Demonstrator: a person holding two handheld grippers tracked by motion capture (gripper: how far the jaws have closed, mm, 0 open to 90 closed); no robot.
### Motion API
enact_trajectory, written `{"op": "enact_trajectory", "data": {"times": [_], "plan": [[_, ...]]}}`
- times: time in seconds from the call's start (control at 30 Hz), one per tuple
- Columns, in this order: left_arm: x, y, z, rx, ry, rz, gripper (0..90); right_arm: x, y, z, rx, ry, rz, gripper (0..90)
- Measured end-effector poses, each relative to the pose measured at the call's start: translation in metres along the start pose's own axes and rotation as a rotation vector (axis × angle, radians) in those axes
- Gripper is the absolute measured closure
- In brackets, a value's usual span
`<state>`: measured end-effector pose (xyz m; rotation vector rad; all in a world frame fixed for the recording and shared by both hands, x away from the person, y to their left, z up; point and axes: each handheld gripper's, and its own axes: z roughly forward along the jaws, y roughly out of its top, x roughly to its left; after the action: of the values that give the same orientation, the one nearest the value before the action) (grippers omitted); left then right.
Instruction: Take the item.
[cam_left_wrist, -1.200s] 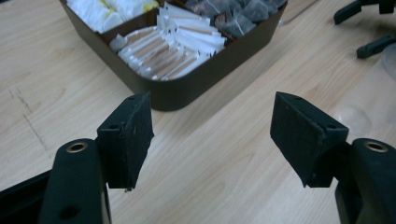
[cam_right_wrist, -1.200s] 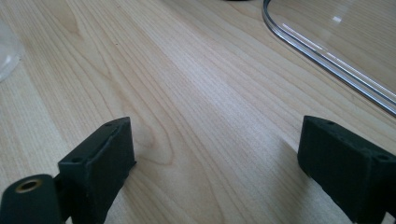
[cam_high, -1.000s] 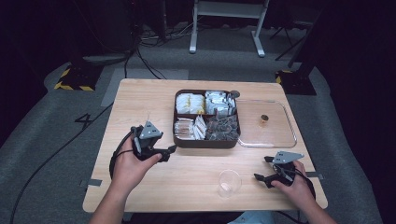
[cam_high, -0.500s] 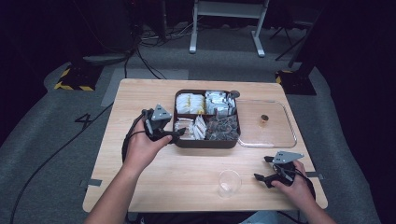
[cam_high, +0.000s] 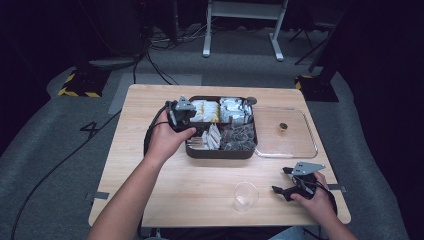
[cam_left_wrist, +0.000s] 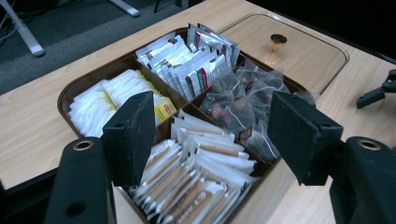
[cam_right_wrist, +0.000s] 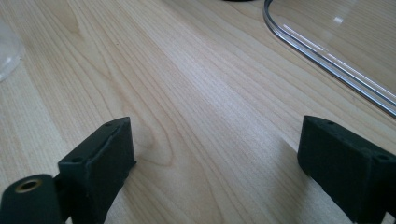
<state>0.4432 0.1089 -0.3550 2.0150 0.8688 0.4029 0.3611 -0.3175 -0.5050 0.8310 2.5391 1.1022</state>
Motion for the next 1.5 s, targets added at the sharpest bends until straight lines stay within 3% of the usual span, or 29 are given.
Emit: {"op": "enact_trajectory", "data": {"times": [0.17,0.5,0.73,0.83,1.1,1.2,1.37,1.5], "plan": [[0.007,0.009,0.013,-0.037,-0.003,-0.017,34.2,0.000,0.000,0.000,0.000,0.000,0.000,10.9],[0.019,0.023,0.044,-0.008,0.014,-0.019,34.6,0.000,0.000,0.000,0.000,0.000,0.000,10.9],[0.032,0.030,0.073,-0.002,0.038,-0.065,36.1,0.000,0.000,0.000,0.000,0.000,0.000,10.9],[0.037,0.032,0.082,0.031,0.046,-0.078,41.2,0.000,0.000,0.000,0.000,0.000,0.000,10.9],[0.047,0.033,0.109,0.076,0.059,-0.066,40.2,0.000,0.000,0.000,0.000,0.000,0.001,10.9],[0.047,0.031,0.122,0.083,0.037,-0.085,40.4,0.000,0.000,0.000,0.000,-0.001,0.000,10.9],[0.050,0.025,0.138,0.143,0.051,-0.076,42.1,0.000,0.000,0.000,-0.001,-0.001,0.000,10.9],[0.053,0.020,0.147,0.190,0.055,-0.108,48.1,0.000,0.000,0.000,0.000,-0.001,0.000,10.9]]}}
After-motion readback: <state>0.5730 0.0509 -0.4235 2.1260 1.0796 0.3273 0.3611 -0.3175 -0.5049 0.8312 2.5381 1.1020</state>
